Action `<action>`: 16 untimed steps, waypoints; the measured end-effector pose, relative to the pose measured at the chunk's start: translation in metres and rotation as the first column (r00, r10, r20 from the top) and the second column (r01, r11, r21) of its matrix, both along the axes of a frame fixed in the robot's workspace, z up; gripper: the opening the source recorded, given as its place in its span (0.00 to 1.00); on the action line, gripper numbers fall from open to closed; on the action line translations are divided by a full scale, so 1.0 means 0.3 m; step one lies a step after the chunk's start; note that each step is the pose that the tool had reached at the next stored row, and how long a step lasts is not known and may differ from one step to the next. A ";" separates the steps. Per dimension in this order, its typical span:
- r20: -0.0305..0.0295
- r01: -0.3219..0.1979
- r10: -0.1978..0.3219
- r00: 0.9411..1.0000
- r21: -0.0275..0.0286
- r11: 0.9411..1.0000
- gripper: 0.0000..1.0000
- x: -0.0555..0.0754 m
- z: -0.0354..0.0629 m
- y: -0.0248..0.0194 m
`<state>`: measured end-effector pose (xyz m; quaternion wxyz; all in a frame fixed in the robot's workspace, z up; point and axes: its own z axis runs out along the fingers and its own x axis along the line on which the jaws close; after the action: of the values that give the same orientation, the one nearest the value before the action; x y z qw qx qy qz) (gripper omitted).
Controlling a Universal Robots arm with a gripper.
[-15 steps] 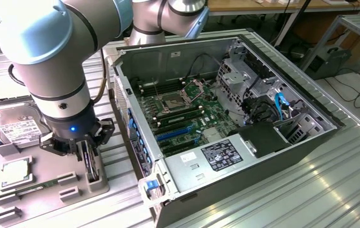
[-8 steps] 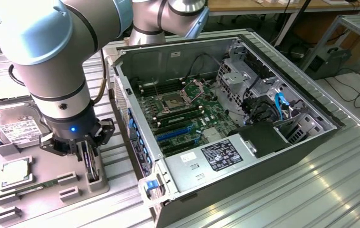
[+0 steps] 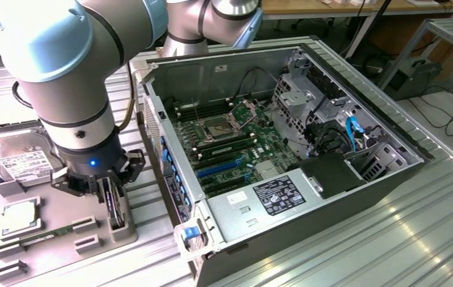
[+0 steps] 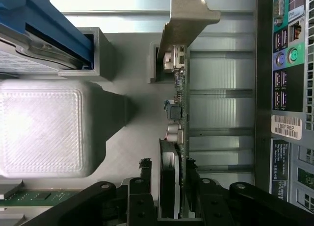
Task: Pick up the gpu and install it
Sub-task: 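Pick up the gpu and move the gpu toward the slot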
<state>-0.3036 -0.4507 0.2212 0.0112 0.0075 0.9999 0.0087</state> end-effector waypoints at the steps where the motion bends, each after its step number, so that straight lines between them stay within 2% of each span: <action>1: 0.000 0.000 0.000 1.000 0.000 1.000 0.39 0.000 0.000 0.000; 7: 0.000 0.001 -0.001 1.000 0.000 1.000 0.39 0.000 0.000 0.000; 8: 0.000 0.001 -0.001 1.000 0.000 1.000 0.38 0.000 0.000 0.000; 10: 0.000 0.001 -0.001 1.000 0.000 1.000 0.28 0.000 0.000 0.000; 14: 0.000 0.001 -0.001 1.000 0.000 1.000 0.28 0.000 0.000 0.000; 15: 0.000 0.001 -0.001 1.000 0.000 1.000 0.28 0.000 0.034 0.000; 16: 0.000 0.001 -0.001 1.000 -0.003 1.000 0.28 0.001 0.076 0.000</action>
<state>-0.3034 -0.4506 0.2438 0.0112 0.0079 0.9999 0.0070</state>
